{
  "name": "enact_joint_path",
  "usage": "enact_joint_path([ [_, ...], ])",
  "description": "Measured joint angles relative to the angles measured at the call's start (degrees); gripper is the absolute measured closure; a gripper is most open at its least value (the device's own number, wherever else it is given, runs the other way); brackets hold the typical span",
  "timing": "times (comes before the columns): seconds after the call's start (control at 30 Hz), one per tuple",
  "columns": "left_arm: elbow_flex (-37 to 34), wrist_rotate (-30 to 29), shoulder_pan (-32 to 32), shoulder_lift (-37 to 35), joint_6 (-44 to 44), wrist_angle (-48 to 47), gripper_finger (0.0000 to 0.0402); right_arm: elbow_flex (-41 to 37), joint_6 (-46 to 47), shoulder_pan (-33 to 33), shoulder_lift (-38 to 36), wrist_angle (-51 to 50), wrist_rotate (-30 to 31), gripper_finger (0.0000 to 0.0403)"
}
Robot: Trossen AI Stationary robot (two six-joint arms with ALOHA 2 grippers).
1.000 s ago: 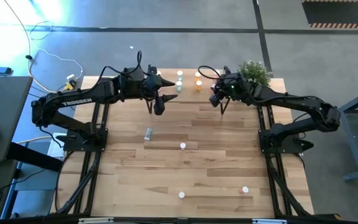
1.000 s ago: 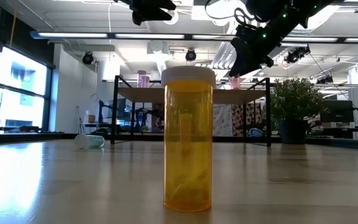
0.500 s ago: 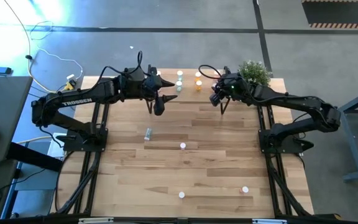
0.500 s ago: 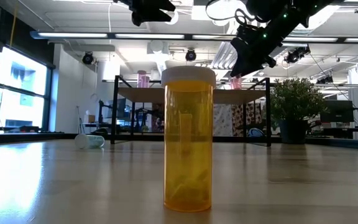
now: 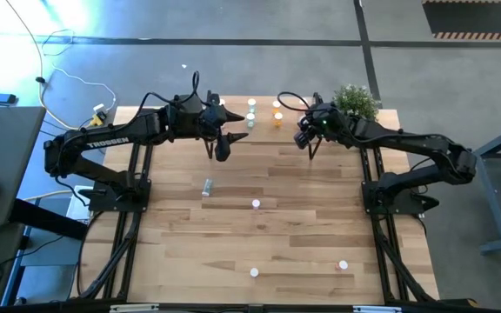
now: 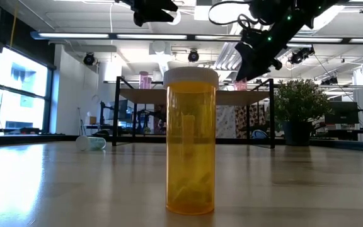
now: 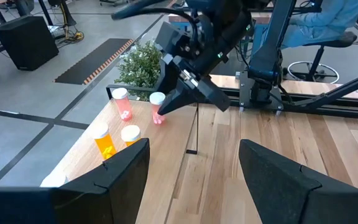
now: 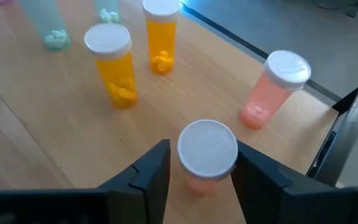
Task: Pick and place medicine bottles onto shelf by color
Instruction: Adjust the orange pill bottle, then put the pink pill bottle on the shelf aligned with the pink bottles
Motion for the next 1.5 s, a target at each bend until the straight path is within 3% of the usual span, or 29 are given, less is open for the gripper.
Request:
enact_joint_path([
  [0.53, 0.00, -0.01, 0.00, 0.00, 0.00, 0.02, 0.0163, 0.88, 1.34, 0.00, -0.65, -0.17, 0.02, 0.0224],
  [1.03, 0.00, -0.01, 0.00, -0.14, -0.02, -1.55, 0.0163, 12.41, 1.41, 0.04, -0.67, -9.39, -0.03, 0.0224],
  [1.27, 0.04, -0.19, -0.61, -2.94, -4.07, -11.92, 0.0163, 18.77, 6.53, 0.41, -0.69, -20.12, -8.65, 0.0224],
  [1.5, 0.04, -4.10, -3.56, -6.19, -9.23, -19.65, 0.0163, 21.86, 11.05, 4.84, -0.69, -27.55, -14.24, 0.0224],
])
